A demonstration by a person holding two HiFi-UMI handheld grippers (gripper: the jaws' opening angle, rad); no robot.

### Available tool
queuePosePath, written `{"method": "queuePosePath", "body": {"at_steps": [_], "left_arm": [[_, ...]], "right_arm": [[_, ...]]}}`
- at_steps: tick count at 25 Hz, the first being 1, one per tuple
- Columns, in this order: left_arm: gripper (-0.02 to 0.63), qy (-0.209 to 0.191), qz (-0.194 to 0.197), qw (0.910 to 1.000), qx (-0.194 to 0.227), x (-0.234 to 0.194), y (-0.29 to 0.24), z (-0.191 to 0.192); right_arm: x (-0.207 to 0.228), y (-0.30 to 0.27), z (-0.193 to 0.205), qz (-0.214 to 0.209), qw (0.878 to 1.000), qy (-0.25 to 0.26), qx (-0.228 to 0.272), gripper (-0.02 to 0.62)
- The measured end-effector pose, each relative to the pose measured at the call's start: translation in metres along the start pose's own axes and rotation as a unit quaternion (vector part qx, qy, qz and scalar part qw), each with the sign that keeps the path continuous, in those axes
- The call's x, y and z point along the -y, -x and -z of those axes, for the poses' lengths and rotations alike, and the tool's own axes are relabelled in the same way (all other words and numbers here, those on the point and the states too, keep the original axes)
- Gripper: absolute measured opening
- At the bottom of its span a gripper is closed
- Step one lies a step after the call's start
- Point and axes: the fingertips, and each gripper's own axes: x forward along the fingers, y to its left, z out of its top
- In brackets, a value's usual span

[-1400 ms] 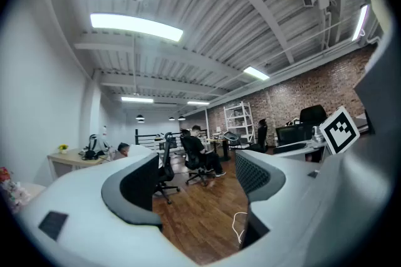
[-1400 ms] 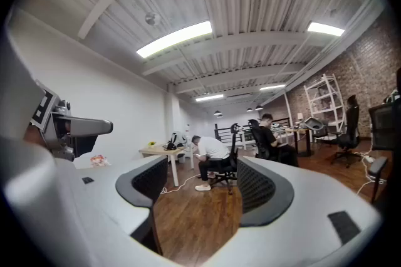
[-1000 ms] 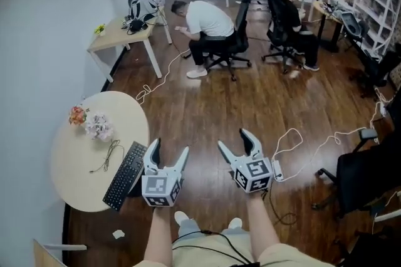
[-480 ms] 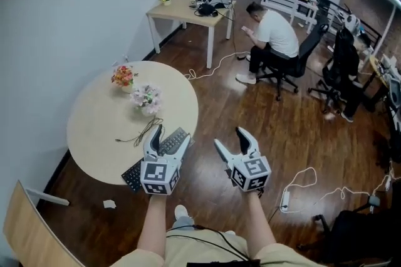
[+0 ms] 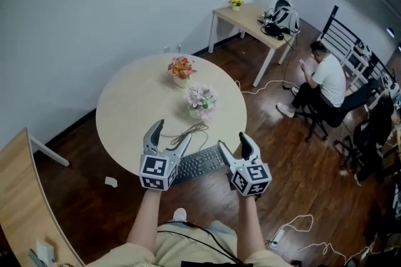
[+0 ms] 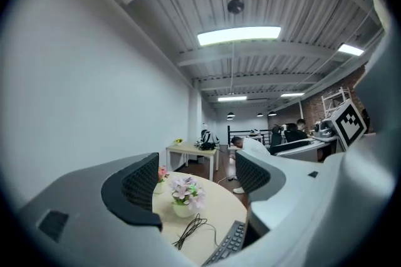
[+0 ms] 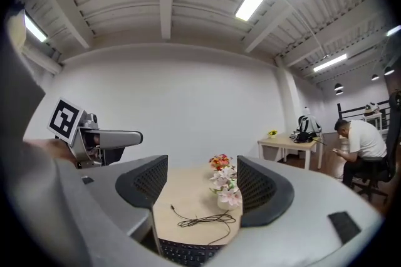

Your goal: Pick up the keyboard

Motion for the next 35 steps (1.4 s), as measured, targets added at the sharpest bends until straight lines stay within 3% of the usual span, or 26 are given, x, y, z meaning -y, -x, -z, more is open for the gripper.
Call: {"method": "queuePosePath", "body": {"at_steps": [7, 13, 19, 22, 25, 27, 29, 33, 35], "left_arm": [[0.367, 0.028, -0.062, 0.9967, -0.043, -0.049, 0.014, 0.048], [0.367, 0.038, -0.124, 0.9903, -0.051, -0.064, -0.004, 0.055], [0.367, 0.041, -0.162, 0.9843, -0.057, -0.052, -0.031, 0.052], [0.367, 0.046, -0.175, 0.9805, -0.078, -0.043, -0.039, 0.075], [0.367, 0.074, -0.196, 0.9722, -0.105, -0.041, -0.032, 0.117], [0.367, 0.116, -0.211, 0.9623, -0.127, -0.039, -0.017, 0.158], [0.367, 0.168, -0.227, 0.9463, -0.157, -0.03, 0.006, 0.207], [0.367, 0.239, -0.268, 0.9063, -0.223, -0.014, 0.063, 0.291], [0.366, 0.28, -0.292, 0.8836, -0.236, -0.014, 0.086, 0.319]], "right_arm": [[-0.034, -0.057, 0.044, -0.087, 0.995, 0.007, -0.056, 0.359], [-0.009, -0.098, 0.045, -0.142, 0.988, 0.004, -0.068, 0.359], [0.033, -0.121, 0.035, -0.183, 0.981, 0.006, -0.066, 0.359], [0.059, -0.123, 0.048, -0.187, 0.98, 0.005, -0.062, 0.359], [0.077, -0.123, 0.085, -0.195, 0.975, 0.002, -0.103, 0.359], [0.087, -0.118, 0.117, -0.198, 0.97, 0.003, -0.14, 0.359], [0.096, -0.11, 0.152, -0.201, 0.963, 0.001, -0.177, 0.359], [0.113, -0.095, 0.224, -0.2, 0.947, -0.013, -0.251, 0.359], [0.12, -0.09, 0.255, -0.198, 0.938, -0.016, -0.283, 0.359]]}}
